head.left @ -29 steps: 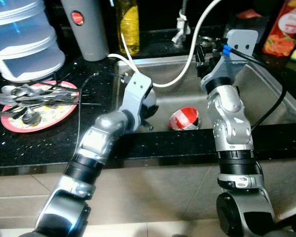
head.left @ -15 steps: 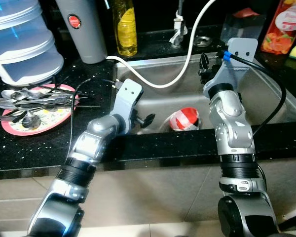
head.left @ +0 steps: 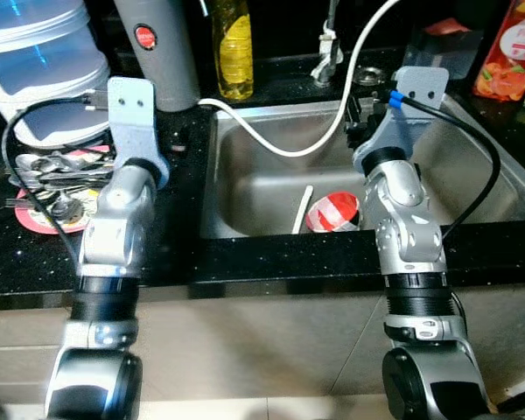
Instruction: Kitchen organization
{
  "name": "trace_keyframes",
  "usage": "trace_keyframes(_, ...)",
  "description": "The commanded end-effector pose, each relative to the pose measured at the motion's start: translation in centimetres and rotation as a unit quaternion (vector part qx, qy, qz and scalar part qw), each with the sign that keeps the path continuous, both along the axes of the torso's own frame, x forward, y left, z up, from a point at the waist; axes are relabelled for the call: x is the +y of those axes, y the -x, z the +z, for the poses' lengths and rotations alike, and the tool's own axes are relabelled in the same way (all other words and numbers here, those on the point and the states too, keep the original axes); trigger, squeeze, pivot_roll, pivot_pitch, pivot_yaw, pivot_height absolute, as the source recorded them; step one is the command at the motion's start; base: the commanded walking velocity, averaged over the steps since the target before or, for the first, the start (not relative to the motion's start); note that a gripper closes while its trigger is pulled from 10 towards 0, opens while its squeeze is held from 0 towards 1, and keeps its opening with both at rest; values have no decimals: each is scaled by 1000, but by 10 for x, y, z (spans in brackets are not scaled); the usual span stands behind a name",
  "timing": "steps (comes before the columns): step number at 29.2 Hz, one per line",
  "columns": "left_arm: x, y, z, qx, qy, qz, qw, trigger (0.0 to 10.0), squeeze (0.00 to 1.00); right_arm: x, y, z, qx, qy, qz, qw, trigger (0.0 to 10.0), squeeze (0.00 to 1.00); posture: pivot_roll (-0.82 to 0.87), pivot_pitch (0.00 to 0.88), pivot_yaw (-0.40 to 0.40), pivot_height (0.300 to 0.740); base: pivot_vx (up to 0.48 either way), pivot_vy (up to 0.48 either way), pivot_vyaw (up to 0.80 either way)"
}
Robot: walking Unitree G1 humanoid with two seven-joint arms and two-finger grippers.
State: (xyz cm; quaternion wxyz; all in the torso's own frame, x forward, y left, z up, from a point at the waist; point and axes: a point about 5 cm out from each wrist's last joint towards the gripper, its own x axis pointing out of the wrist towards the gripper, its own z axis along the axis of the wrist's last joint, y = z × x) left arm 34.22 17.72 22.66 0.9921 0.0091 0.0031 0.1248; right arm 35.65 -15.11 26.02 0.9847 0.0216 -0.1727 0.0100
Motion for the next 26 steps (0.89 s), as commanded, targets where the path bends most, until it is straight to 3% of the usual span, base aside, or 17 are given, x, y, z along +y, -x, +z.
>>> trace_keyframes(1, 16, 2, -12, 30, 18, 49, 998, 10000, 0, 4, -2, 4, -6, -1, 11, 1000, 10000, 0, -14, 0, 81, 740, 0, 0, 0)
trace_keyframes(4, 27, -2, -13, 36, 33, 72, 996, 10000, 0, 6, -2, 7, -11, 6, 20, 1000, 10000, 0, -16, 0, 84, 740, 0, 0, 0)
trace_keyframes(7, 28, -2, -13, 38, 55, 72, 995, 10000, 0, 6, -2, 7, -12, 7, 22, 1000, 10000, 0, -16, 0, 84, 740, 0, 0, 0)
trace_keyframes(9, 21, -3, -16, 40, 146, 46, 987, 10000, 0, 6, -2, 6, -11, 6, 21, 1000, 10000, 0, -16, 0, 86, 740, 0, 0, 0)
trace_keyframes(10, 21, -3, -16, 40, 146, 46, 987, 10000, 0, 6, -2, 6, -11, 6, 21, 1000, 10000, 0, -16, 0, 86, 740, 0, 0, 0)
trace_keyframes(12, 8, -4, -19, 48, 236, 13, 970, 10000, 0, 7, -1, 5, -10, 4, 21, 1000, 10000, 0, -22, 0, 88, 740, 0, 0, 0)
trace_keyframes(13, 8, -4, -19, 48, 236, 13, 970, 10000, 0, 7, -1, 5, -10, 4, 21, 1000, 10000, 0, -22, 0, 88, 740, 0, 0, 0)
trace_keyframes(16, -3, -6, -17, 45, 297, 6, 954, 10000, 0, 8, -1, 5, -12, 4, 23, 1000, 10000, 0, -28, 0, 86, 740, 0, 0, 0)
trace_keyframes(18, -3, -6, -17, 45, 297, 6, 954, 10000, 0, 8, -1, 5, -12, 4, 23, 1000, 10000, 0, -28, 0, 86, 740, 0, 0, 0)
trace_keyframes(20, -8, -7, -16, 38, 329, 19, 944, 10000, 0, 7, -1, 5, -12, 5, 24, 1000, 10000, 0, -25, 0, 82, 740, 0, 0, 0)
trace_keyframes(23, -11, -6, -19, 37, 343, 37, 938, 10000, 0, 7, -2, 6, -13, 5, 26, 1000, 10000, 0, -30, 0, 81, 740, 0, 0, 0)
trace_keyframes(26, -12, -6, -20, 38, 346, 44, 936, 10000, 0, 8, -2, 6, -13, 6, 27, 1000, 10000, 0, -30, 0, 81, 740, 0, 0, 0)
